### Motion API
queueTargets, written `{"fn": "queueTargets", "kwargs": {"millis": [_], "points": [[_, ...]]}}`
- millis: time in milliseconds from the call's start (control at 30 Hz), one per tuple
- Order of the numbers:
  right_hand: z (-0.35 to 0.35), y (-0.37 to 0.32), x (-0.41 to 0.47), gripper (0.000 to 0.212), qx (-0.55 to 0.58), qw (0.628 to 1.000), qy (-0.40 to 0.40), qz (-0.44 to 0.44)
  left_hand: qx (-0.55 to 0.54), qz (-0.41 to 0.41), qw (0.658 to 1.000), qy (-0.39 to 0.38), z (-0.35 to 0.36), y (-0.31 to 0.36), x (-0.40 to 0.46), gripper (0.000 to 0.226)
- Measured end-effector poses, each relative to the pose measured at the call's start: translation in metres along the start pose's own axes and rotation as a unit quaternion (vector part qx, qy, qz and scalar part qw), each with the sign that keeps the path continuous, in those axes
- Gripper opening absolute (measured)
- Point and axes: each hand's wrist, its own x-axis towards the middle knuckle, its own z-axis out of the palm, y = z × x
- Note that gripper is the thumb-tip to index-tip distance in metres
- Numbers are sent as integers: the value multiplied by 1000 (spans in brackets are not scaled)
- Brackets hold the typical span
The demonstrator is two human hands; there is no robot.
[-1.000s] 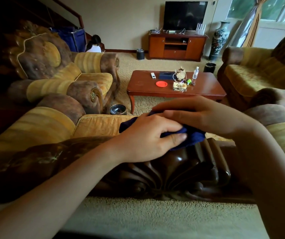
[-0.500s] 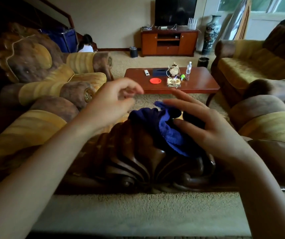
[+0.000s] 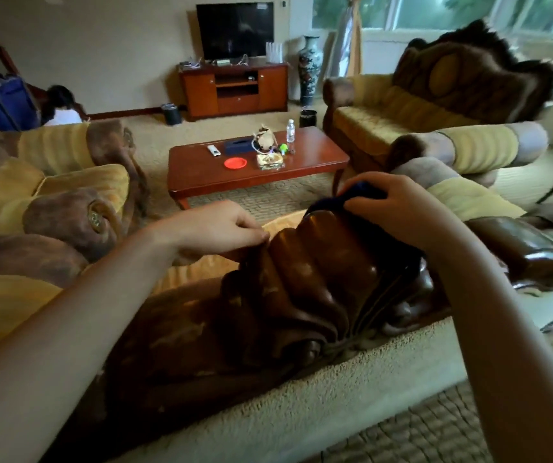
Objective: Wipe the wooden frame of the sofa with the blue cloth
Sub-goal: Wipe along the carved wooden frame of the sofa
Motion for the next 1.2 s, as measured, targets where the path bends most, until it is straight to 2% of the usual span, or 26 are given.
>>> {"fn": "queueTargets", "kwargs": {"millis": [100,233,333,400,467,567,633,833,933,1067,1200], "points": [[7,-3,2,23,-25,999,36,6,-7,17,999,-40,-6,0,3,25],[19,-27,-22,21,-94,985,143,-30,26,66,997,-18,-5,-3,8,25],[45,-63,-54,24,-93,982,156,-53,-6,81,996,-32,-6,-9,10,21],[93,-86,-71,26,-213,957,174,-87,-36,90,994,-43,-6,-15,9,16],[140,-92,-81,28,-276,922,254,-95,-78,85,992,-44,-4,-26,7,19],[152,-80,-82,28,-237,893,371,-90,-146,80,984,-70,0,-44,7,18],[138,-77,-81,28,-224,884,402,-81,-155,78,982,-71,-1,-51,12,21],[101,-87,-62,28,-263,871,413,40,-172,67,982,-47,1,-55,10,15],[141,-90,-74,23,-278,860,428,-11,-203,63,976,-55,3,-55,8,17],[209,-83,-100,27,-245,883,386,-105,-198,55,976,-72,-4,-57,10,19],[200,-74,-97,27,-267,865,396,-155,-191,50,976,-92,-6,-59,9,21]]}}
